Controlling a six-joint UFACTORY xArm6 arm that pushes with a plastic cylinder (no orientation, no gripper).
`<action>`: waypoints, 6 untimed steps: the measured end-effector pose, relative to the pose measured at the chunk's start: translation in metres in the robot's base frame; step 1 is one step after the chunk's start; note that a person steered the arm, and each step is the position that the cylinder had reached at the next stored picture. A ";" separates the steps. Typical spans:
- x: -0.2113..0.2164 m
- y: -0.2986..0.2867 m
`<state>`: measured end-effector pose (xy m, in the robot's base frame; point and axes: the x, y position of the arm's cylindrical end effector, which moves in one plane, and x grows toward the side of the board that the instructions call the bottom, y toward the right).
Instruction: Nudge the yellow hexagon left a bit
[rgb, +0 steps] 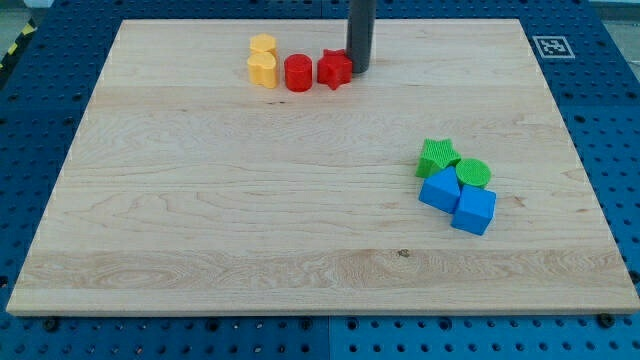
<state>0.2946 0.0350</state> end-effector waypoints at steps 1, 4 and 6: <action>-0.005 -0.024; -0.048 -0.099; -0.020 -0.025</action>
